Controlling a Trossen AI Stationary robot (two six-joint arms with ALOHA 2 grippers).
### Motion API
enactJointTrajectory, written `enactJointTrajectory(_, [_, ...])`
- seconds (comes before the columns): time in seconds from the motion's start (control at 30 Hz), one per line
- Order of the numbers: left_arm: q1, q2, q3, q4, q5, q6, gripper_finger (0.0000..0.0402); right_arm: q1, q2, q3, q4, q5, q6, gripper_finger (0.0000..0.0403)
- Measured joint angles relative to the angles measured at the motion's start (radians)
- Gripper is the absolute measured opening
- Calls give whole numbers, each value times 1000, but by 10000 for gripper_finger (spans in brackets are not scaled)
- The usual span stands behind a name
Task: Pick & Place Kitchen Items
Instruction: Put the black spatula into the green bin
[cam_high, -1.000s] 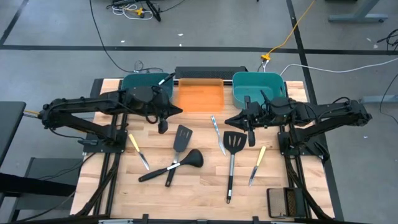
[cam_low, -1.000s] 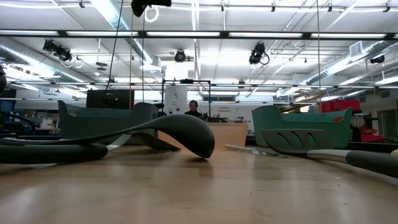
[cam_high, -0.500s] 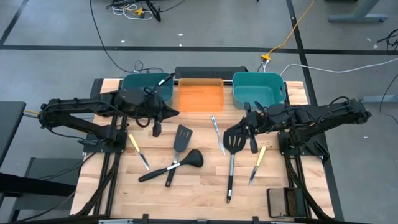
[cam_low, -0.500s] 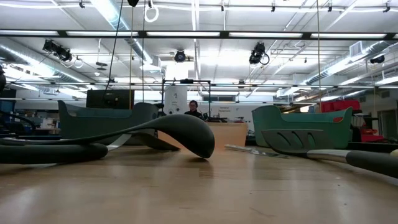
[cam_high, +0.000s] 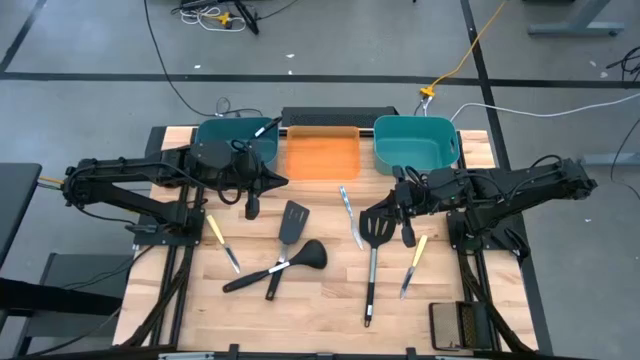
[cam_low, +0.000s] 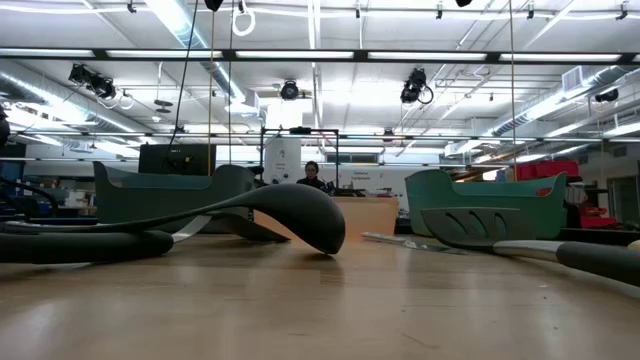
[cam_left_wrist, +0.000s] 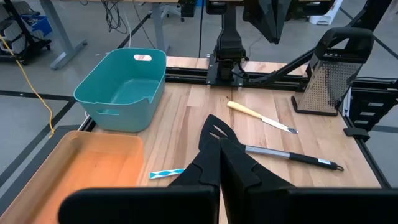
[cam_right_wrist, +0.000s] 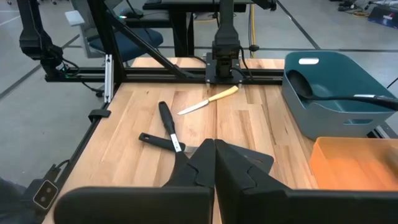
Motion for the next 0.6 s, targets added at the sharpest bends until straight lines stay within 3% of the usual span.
enactJointTrajectory(0.37, [0,0,0,-2,0,1,1,0,94,214,-246,0,-65,4])
enactJointTrajectory(0.6, [0,0,0,-1,0,0,1,0,152,227,-301,-25,-68,4])
